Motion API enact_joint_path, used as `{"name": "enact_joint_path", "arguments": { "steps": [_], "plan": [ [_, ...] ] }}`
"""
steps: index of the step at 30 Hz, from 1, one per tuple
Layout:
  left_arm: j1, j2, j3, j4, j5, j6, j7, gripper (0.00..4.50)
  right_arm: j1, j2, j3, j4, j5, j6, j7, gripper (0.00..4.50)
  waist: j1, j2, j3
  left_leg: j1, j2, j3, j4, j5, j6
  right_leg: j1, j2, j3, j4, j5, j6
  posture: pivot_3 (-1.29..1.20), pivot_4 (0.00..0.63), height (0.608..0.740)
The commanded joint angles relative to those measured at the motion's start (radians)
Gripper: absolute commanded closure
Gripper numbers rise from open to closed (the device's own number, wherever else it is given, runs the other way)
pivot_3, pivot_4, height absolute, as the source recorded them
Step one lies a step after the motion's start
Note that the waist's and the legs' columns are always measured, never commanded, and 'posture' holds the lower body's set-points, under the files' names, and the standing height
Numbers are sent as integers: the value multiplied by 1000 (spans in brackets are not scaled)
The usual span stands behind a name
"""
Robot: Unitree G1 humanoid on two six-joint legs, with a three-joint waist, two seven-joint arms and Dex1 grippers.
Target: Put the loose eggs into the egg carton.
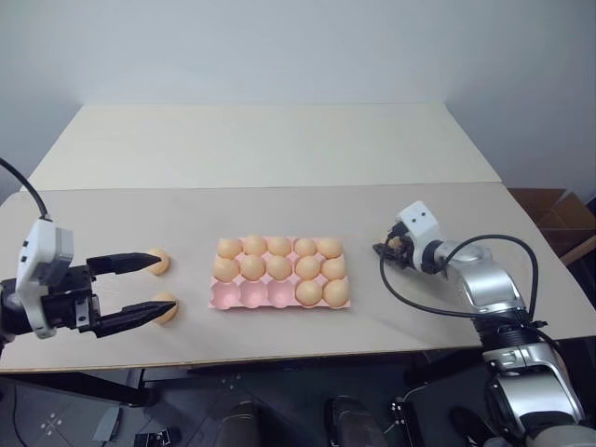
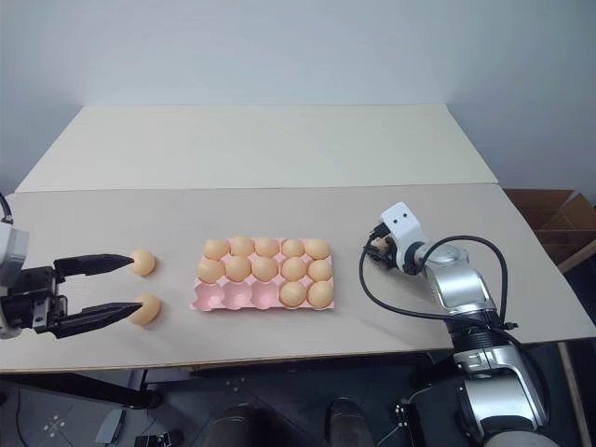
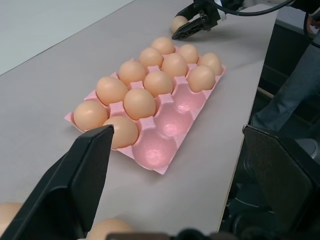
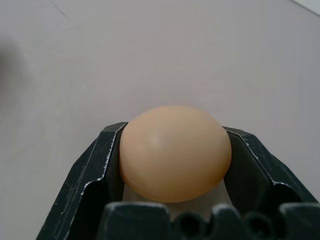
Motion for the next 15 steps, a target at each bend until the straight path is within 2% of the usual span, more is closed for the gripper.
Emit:
{"name": "enact_joint_path", "arguments": {
  "steps": [1,4,8,12,15],
  "plan": [
    [-2,1,37,-24,-16,-2,4,0,12,-5,-57,-238,54,72,4,1869,0,0,0,0,0,0,0,0,0,0,0,0,0,0,0,0,150,740],
    [1,2,45,-18,-28,8,1,0,41,27,-31,-510,133,219,8,1869,-5,1,0,0,0,0,0,0,0,-1,0,0,1,0,0,0,150,740],
    [13,5,42,-13,-29,13,-10,0,75,94,63,-736,195,358,-20,1869,-5,0,0,0,2,-1,0,0,0,-1,2,0,2,0,0,0,150,740],
    [8,0,30,-15,-33,17,-9,0,74,201,185,-790,192,415,-83,1869,-3,0,0,1,1,-1,0,1,-1,-1,1,-1,2,0,-1,0,150,740],
    [1,-1,15,-19,-29,16,-6,0,66,225,269,-778,167,414,-99,1869,1,0,0,1,0,-1,0,2,-3,0,0,-1,2,0,-1,0,150,740]
  ]
}}
